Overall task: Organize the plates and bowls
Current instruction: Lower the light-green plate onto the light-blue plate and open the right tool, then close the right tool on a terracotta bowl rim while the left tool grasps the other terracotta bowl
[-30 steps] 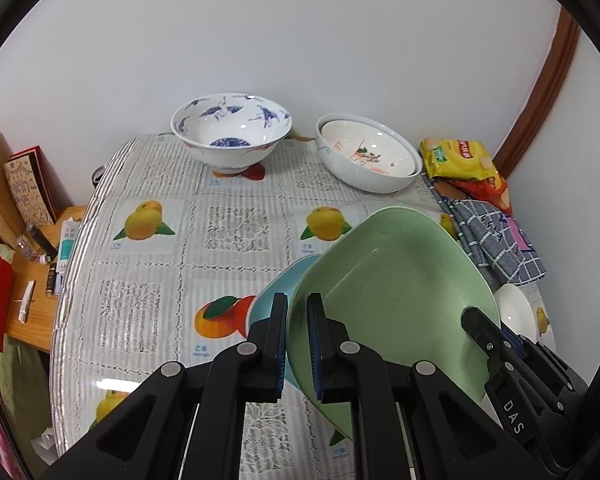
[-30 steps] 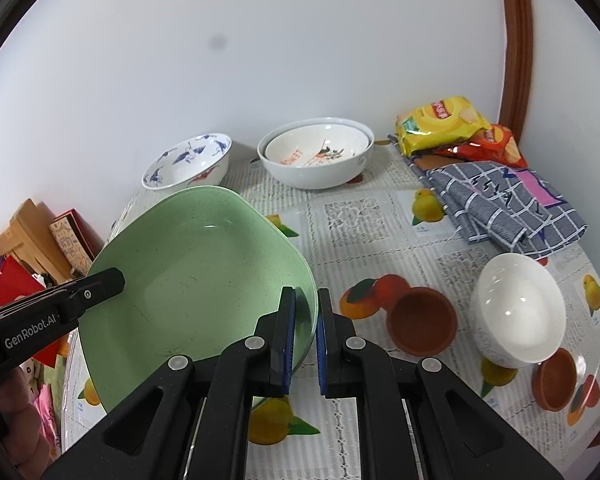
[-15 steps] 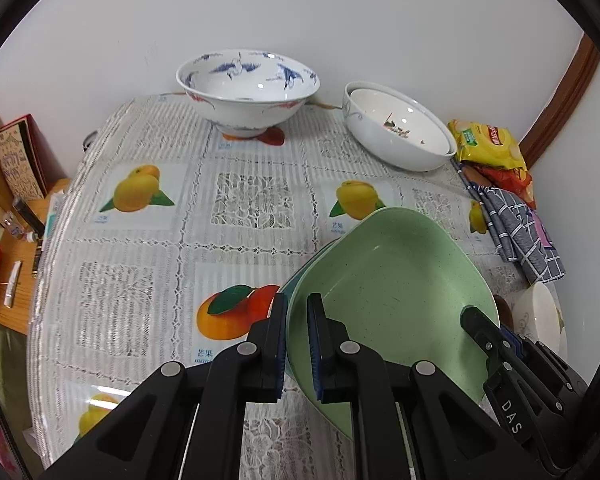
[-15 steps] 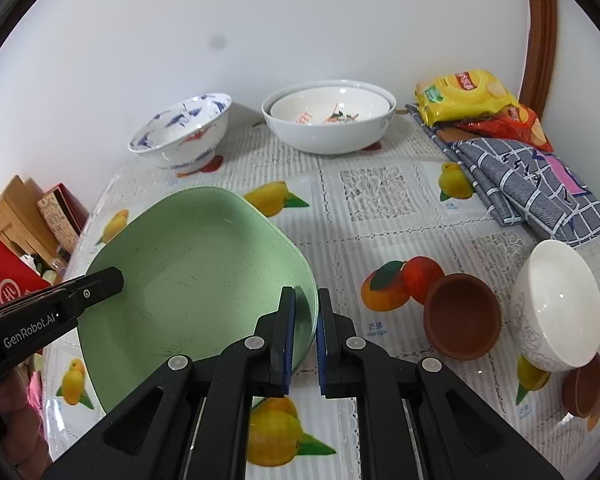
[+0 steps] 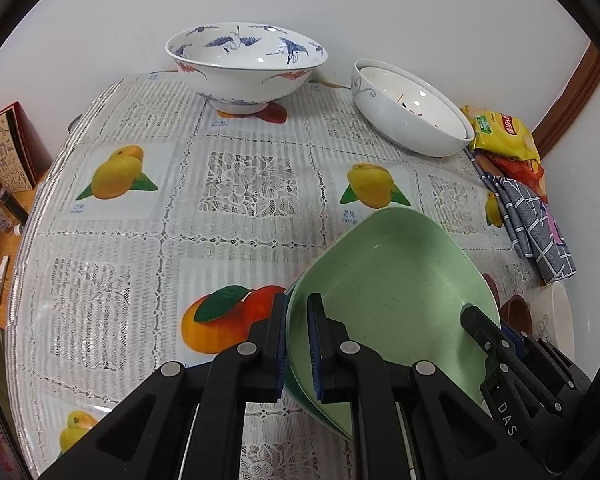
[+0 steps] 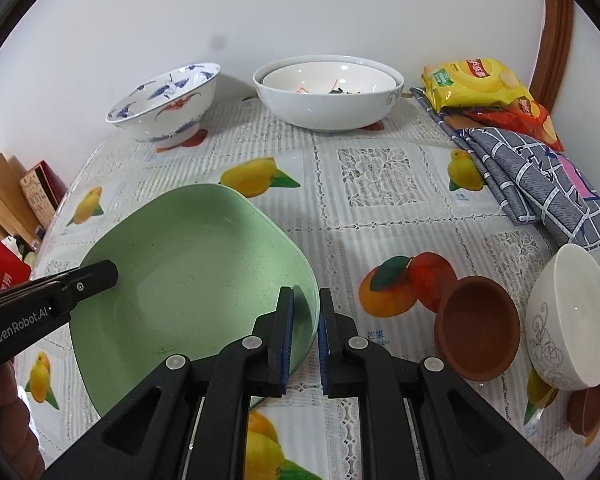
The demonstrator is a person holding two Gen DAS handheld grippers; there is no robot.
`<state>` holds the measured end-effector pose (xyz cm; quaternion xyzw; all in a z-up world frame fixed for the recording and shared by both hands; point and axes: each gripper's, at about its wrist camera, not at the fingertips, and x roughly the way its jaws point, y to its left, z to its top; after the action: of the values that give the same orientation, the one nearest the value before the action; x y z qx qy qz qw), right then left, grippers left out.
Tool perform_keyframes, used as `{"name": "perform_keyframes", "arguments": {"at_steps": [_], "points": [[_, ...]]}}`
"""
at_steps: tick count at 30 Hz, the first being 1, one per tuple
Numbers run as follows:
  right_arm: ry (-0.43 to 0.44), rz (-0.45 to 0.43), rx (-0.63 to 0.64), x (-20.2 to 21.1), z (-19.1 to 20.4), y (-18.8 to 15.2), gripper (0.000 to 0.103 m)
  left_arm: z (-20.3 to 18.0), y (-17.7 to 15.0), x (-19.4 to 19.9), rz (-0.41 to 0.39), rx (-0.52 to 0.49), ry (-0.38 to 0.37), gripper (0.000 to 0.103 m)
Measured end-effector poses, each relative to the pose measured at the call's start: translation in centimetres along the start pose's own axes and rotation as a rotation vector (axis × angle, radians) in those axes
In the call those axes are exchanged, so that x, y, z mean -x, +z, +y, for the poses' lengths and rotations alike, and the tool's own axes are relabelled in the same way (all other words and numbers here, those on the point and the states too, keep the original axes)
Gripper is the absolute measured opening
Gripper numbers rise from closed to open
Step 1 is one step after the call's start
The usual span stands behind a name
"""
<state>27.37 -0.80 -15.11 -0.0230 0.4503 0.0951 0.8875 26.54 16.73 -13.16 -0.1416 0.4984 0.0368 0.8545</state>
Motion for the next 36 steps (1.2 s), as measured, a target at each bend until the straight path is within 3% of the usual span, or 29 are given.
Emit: {"name": "perform_keyframes", "arguments": {"at_steps": [6,8,11,13,16,24,29,36], "points": [[-0.016,0.026,0.014,-0.7,-0.2,-0.1,0.013,0.4,0.2,0.1,-0.002,0.007,0.009,0.010],[-0.022,0.020,0.019,-0.5,-0.3,-0.1,0.028,0.5,0.2,0.4,-0.010,0.006,0.010,0.010],[-0.025,-0.001,0.012,0.3,-0.8,-0.2,0.032,0.4,0.2,1.1,-0.020,0.006,0.025,0.017],[-0.011,-0.004,-0.004,0.9,-1.3,-0.1,0.033,0.2,0.2,1.7,-0.028,0.001,0.027,0.017],[0.009,-0.010,-0.034,1.9,-2.0,-0.2,0.046,-0.5,-0.1,2.9,-0.043,-0.012,0.027,0.017],[0.001,-0.093,-0.110,7.1,-6.0,-1.0,0.059,-4.3,-1.6,6.9,-0.091,-0.069,0.013,0.017],[-0.104,-0.155,-0.073,11.0,-9.0,-2.8,0.073,-7.7,-3.1,9.2,-0.124,-0.103,0.003,0.017],[-0.183,-0.166,-0.098,14.7,-14.5,-5.8,0.073,-12.5,-5.9,11.1,-0.128,-0.123,-0.039,0.017]]}}
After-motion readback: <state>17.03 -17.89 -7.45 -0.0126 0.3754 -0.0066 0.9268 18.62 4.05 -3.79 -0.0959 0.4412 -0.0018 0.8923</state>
